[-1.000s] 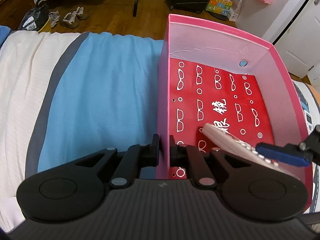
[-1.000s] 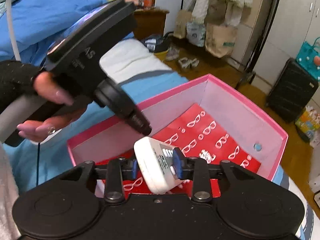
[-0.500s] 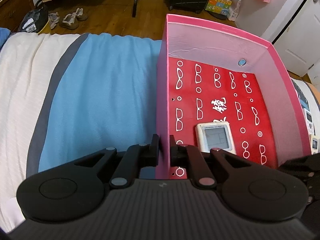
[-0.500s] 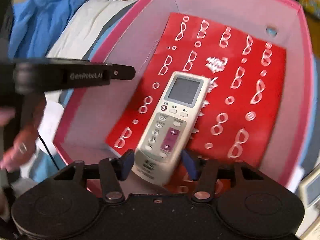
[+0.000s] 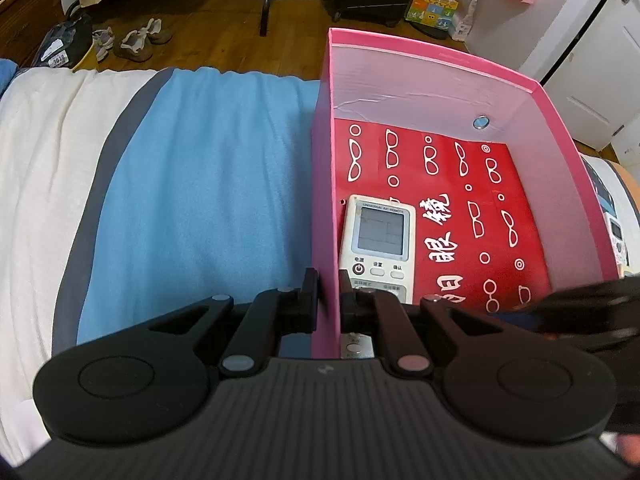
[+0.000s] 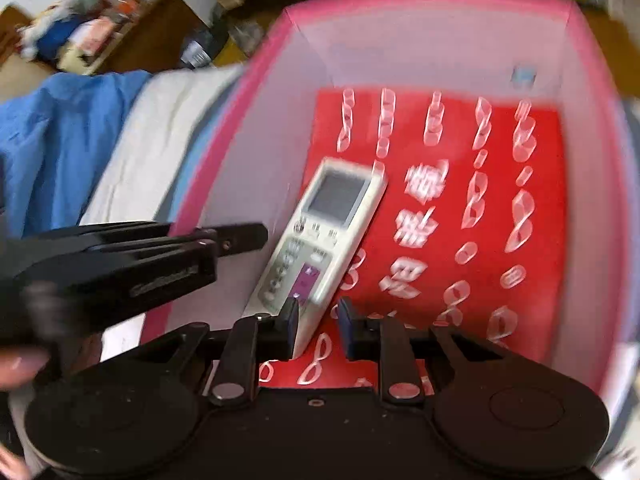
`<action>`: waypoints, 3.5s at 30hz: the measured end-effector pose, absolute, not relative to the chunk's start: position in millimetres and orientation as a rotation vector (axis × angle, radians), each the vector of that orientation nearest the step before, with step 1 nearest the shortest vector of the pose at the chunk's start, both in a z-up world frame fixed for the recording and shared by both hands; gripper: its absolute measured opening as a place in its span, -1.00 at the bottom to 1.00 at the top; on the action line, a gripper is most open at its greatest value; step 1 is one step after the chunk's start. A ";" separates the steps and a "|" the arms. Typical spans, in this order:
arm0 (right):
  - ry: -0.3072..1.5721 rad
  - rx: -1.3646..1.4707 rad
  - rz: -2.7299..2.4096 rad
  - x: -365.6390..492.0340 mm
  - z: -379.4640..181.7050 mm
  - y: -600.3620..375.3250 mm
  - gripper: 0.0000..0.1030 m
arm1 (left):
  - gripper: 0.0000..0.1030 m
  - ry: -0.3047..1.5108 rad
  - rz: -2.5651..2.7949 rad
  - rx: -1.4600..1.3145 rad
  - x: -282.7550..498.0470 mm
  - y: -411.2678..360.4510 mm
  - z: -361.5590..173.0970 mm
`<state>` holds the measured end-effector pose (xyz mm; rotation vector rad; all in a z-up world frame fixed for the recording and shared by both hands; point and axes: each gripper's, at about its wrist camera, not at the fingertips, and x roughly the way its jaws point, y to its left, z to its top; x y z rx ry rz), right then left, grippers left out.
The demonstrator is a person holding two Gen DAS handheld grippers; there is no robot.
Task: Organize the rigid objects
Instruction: 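Lower the remote into the pink box and open the right gripper, then grasp the white square charger with the right gripper, then carry the charger into the pink box and release it beside the remote, then grasp the white plug charger with the right gripper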
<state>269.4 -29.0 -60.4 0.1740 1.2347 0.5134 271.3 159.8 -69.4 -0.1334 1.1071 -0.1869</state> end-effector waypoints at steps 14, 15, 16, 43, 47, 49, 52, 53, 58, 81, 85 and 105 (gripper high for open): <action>1.047 0.024 0.490 185.7 36.9 -175.0 -0.22 | -0.86 1.121 -0.203 -0.068 269.0 154.0 -64.6; 1.045 0.017 0.471 182.0 34.8 -183.4 -0.21 | -0.86 1.122 -0.203 -0.066 268.5 153.8 -64.5; 1.046 0.013 0.452 177.5 31.4 -191.9 -0.18 | -0.86 1.123 -0.202 -0.065 268.3 153.6 -64.3; 1.403 0.174 0.040 147.6 -109.6 -273.7 0.40 | -0.86 1.133 -0.173 -0.088 265.8 154.2 -64.2; 1.351 0.210 0.000 148.8 -110.7 -277.4 0.34 | -0.87 1.138 -0.169 -0.105 266.8 156.2 -64.4; 1.329 0.193 0.008 145.4 -107.7 -276.9 0.33 | -0.87 1.140 -0.168 -0.105 266.2 156.2 -65.0; 1.338 0.221 0.044 138.2 -105.4 -276.1 0.33 | -0.87 1.144 -0.164 -0.110 266.5 156.2 -66.1; 1.330 0.226 0.053 136.2 -102.1 -275.3 0.33 | -0.87 1.144 -0.163 -0.110 266.6 156.2 -66.4; 1.204 0.283 0.105 125.5 -56.1 -265.9 0.33 | -0.88 1.154 -0.165 -0.129 268.9 159.3 -69.2; 1.265 -0.015 0.365 247.4 -58.4 -15.9 0.33 | -0.88 1.140 -0.183 -0.142 267.8 163.0 -71.6; 1.312 -0.079 0.267 260.8 -84.0 -3.8 0.37 | -0.86 1.138 -0.193 -0.155 267.9 164.4 -71.8; 0.994 0.123 0.459 171.2 33.5 -167.0 0.34 | -0.87 1.147 -0.169 -0.138 268.7 158.6 -68.8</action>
